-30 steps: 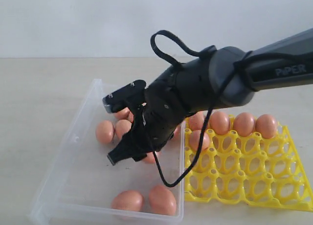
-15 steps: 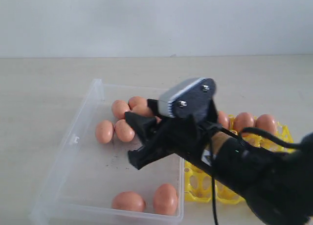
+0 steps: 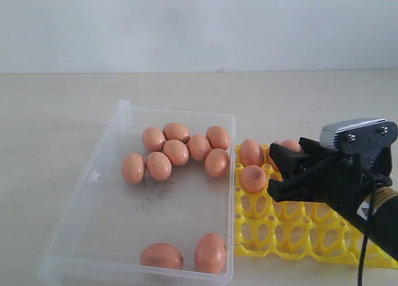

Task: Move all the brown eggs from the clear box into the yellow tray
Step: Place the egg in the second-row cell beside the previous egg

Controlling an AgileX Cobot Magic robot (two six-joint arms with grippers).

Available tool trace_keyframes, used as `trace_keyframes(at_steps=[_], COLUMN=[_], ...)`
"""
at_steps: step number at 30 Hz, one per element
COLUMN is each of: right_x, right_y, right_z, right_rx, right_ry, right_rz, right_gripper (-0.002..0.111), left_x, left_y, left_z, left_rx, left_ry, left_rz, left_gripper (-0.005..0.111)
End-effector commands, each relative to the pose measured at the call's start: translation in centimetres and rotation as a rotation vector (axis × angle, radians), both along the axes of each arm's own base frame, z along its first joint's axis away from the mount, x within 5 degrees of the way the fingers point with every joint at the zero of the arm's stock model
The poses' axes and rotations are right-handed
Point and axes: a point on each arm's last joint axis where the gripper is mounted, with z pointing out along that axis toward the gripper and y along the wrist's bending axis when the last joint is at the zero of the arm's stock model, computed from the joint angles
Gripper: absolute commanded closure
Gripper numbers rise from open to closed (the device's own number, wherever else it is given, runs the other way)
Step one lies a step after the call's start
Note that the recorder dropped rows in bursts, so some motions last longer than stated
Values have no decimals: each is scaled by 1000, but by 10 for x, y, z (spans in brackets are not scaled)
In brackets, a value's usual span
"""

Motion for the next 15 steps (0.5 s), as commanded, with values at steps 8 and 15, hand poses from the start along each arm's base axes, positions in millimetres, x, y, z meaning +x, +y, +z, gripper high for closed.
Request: trace_keyframes(at_steps=[8, 15], right_x=[9, 25], right_y=[-37, -32], right_z=[5, 9], right_rx=[11, -1], right_ry=[-6, -44], right_rz=[374, 466], right_gripper=[109, 109], left_x=[0, 0], left_y=[0, 0], left_z=[1, 1], left_rx=[5, 5], left_ry=[-5, -5], left_rz=[-3, -3], left_gripper=[103, 103])
